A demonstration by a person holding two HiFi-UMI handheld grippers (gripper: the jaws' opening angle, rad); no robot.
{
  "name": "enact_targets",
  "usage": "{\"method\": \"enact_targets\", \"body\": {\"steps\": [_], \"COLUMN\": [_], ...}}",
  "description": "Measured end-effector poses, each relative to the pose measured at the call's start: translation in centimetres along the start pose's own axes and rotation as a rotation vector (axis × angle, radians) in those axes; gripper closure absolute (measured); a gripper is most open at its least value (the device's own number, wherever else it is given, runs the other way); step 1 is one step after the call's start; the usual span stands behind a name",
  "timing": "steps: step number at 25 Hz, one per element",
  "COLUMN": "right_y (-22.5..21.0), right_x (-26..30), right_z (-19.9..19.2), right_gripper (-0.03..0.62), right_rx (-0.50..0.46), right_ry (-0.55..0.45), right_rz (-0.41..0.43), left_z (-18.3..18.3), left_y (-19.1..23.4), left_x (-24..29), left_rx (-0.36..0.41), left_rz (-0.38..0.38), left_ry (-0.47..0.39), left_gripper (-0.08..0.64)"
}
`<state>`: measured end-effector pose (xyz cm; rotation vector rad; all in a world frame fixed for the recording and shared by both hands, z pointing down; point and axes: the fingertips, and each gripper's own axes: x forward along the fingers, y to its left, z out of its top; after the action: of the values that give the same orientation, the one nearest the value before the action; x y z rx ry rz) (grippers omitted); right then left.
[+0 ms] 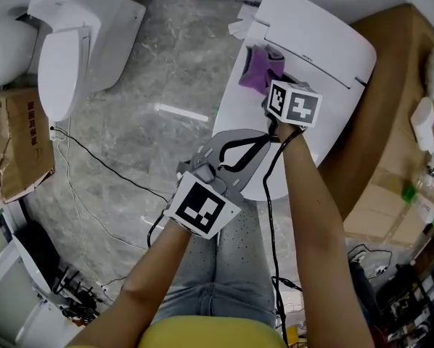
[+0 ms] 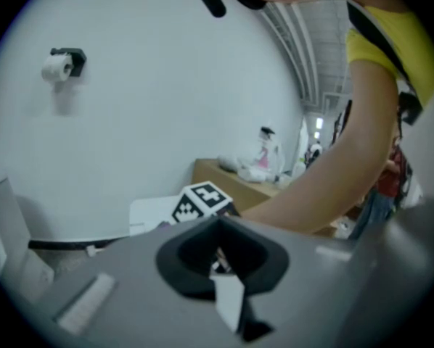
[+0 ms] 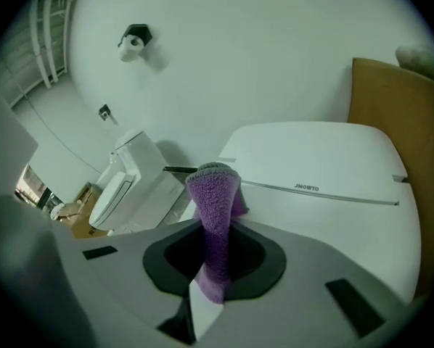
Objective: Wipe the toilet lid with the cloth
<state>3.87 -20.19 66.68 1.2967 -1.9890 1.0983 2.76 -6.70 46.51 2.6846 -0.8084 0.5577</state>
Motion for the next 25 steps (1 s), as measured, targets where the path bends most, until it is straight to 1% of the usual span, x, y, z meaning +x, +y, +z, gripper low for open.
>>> {"method": "enact_targets", "body": {"steps": [3, 8, 14, 21, 25], "right_y": [-1.9, -5.1, -11.3, -19.4, -22.2], "right_x": [0.5, 0.2, -3.1, -9.0, -12.0], "right_z": [-0.3, -1.7, -4.0, -7.6, -9.9], "right_gripper": [0.552, 0.552, 0.552, 0.552, 0.552], "right_rx": [0.048, 0.093, 0.123, 0.162, 0.19], "right_ry": [0.024, 0.048, 0.082, 0.138, 0.17], "right_rz": [-0.037, -0.126, -0.261, -0.454, -0.594], "left_z": [0.1, -0.1, 0.6, 0.9, 0.8], "left_y": [0.1, -0.4, -1.6, -3.7, -4.9], "left_x": [0.7, 1.7, 2.4, 2.5, 2.2], "left_rx": [0.001, 0.004, 0.021, 0.041, 0.045], "left_rz": [-0.01, -0.036, -0.072, -0.119, -0.134], "left_ry": [0.006, 0.017, 0.009, 0.006, 0.002], "left_gripper": [0.565, 0.565, 0.565, 0.564, 0.565]}}
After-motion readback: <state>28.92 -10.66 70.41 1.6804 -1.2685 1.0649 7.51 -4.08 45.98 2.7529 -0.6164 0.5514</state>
